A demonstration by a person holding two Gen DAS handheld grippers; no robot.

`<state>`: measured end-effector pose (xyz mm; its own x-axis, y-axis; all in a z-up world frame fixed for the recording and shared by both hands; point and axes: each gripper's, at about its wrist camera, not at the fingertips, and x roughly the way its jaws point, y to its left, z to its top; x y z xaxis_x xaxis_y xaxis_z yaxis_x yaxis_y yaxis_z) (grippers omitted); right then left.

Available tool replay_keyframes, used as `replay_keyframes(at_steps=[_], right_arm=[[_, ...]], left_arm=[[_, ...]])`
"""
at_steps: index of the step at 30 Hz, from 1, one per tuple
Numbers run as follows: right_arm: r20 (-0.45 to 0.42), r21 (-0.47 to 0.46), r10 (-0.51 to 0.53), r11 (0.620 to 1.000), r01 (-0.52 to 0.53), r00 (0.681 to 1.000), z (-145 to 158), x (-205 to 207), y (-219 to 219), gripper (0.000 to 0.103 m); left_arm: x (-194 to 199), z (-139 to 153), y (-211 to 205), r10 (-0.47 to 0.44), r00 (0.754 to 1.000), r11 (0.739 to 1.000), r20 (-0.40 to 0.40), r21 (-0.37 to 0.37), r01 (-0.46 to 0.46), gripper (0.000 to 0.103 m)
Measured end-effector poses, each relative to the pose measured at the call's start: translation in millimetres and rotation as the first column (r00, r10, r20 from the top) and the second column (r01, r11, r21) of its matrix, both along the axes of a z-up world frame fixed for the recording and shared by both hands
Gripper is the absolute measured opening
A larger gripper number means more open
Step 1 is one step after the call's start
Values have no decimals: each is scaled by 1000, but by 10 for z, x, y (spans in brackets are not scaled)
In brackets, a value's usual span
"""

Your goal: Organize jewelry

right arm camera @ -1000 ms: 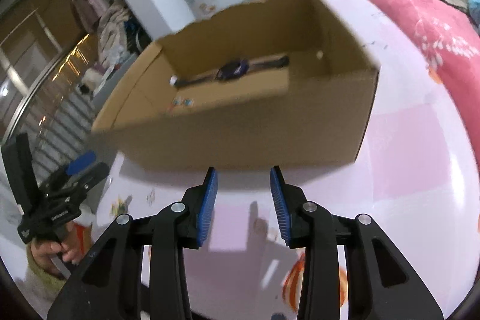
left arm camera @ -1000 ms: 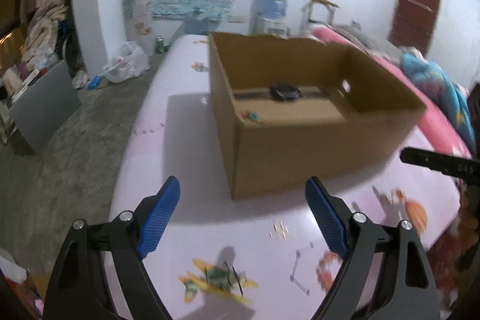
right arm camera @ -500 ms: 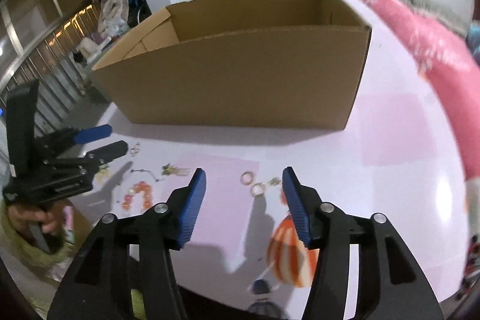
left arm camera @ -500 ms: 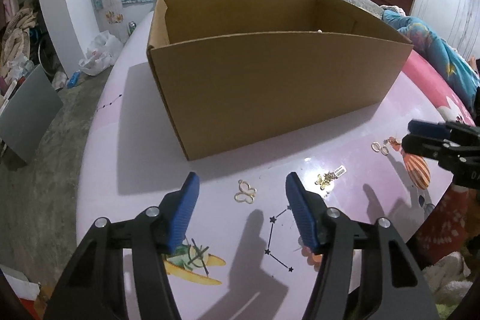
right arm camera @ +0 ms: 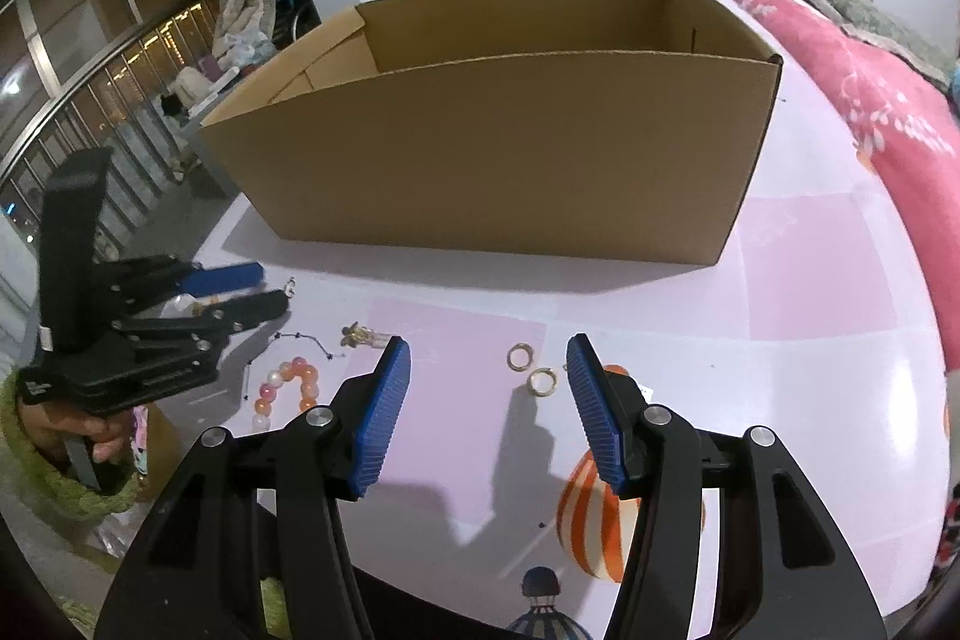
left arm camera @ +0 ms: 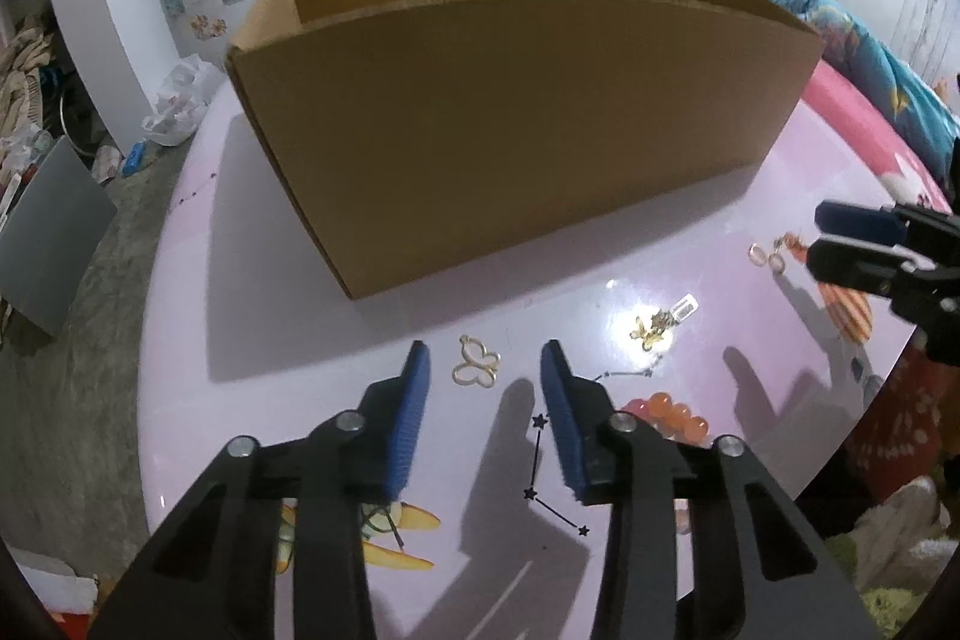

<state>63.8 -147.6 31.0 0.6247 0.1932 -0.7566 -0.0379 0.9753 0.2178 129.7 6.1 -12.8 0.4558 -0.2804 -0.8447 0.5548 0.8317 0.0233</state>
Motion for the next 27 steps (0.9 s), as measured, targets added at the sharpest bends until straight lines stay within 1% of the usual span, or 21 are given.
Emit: replay_keyframes(at_steps=[1,2,10,14,15,17,25,26,27], right_arm=[[1,3,1,1000,-1,1000,1,-3,7,52],[1,4,3,1000,-3,1000,-1,0,11,52],[-4,11,18,1000,-18,1000,-7,40,54,52],[0,10,19,1000,-19,1000,7,40,62,52],[-1,9,18,1000,-18,1000,8,44,72,52],[-2,6,15,1000,-15,1000,10,44,69,52],[-3,-1,7,1000,-7,1000,46,35,71,52],[-5,-1,7,1000,-7,1000,44,39,75,52],[-6,-2,8,1000,-8,1000,46,40,77,52]], left_arm=[[6,-29,-5,-2,1000,1000,-9,8,2,31],[23,-57,-6,-2,1000,1000,-17,15,3,30],[74,-47,-29,-51,999,999,8,11,50,28],[51,-58,-41,-83,996,996,15,11,83,14],[42,-56,-44,-89,996,996,17,14,89,13],[31,-49,-59,-93,995,996,21,16,92,13],[36,-44,7,-73,997,997,12,-22,73,12],[37,-33,45,-72,997,997,12,-26,72,4],[39,-21,71,-67,998,997,9,-31,67,4]])
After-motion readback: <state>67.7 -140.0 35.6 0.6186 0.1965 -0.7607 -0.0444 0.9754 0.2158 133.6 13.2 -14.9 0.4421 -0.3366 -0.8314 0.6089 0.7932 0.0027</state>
